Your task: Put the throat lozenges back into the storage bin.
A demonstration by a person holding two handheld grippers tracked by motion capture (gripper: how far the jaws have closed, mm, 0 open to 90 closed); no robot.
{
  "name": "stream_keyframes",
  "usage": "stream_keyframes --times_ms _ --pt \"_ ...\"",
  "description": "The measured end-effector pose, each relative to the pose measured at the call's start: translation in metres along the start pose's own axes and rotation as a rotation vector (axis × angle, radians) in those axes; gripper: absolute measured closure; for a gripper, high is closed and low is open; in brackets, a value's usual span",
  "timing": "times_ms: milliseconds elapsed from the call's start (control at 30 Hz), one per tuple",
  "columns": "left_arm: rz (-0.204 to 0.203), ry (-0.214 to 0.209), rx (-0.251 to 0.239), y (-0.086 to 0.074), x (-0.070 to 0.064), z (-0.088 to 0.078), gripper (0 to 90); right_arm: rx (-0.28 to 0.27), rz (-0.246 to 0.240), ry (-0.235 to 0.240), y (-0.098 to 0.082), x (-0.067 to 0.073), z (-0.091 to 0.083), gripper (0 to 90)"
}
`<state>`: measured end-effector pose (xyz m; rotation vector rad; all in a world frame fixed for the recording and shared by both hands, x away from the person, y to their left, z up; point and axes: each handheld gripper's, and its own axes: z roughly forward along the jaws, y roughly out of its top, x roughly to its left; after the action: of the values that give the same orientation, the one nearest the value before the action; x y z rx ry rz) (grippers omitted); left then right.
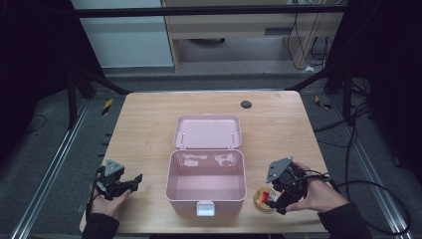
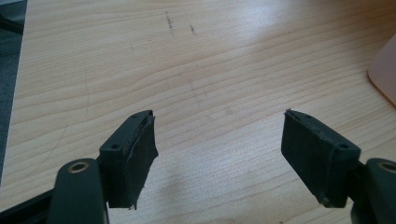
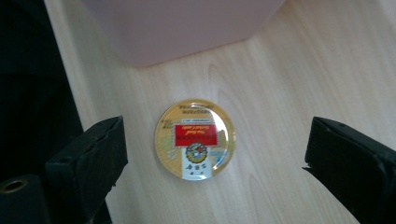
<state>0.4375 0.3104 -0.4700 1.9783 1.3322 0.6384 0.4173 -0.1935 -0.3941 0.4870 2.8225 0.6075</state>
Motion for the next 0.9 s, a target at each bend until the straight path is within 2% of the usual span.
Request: stream_keyframes --times_ms 67,400,600,700,833,900 --pt "0.001 0.000 0.002 0.000 0.000 0.000 25.5 0.019 -0.020 0.015 0.001 0.001 0.004 6.1" --pt "0.006 -0.002 0.009 0.000 -0.001 0.001 25.7 0.072 -0.037 0.049 0.001 0.002 0.017 5.0" --pt "0.012 -0.004 0.013 0.000 -0.002 0.002 25.7 0.126 -0.056 0.070 0.003 0.002 0.028 3.5" --pt "0.016 -0.002 0.016 0.000 -0.001 0.002 25.7 0.149 -0.056 0.074 0.004 0.002 0.033 3.3" --pt "0.014 -0.003 0.015 0.000 -0.001 0.002 25.6 0.178 -0.080 0.062 0.005 0.004 0.040 2.5" --pt "0.015 -0.004 0.017 0.000 -0.001 0.002 25.6 0.191 -0.084 0.075 0.005 0.005 0.042 2.5"
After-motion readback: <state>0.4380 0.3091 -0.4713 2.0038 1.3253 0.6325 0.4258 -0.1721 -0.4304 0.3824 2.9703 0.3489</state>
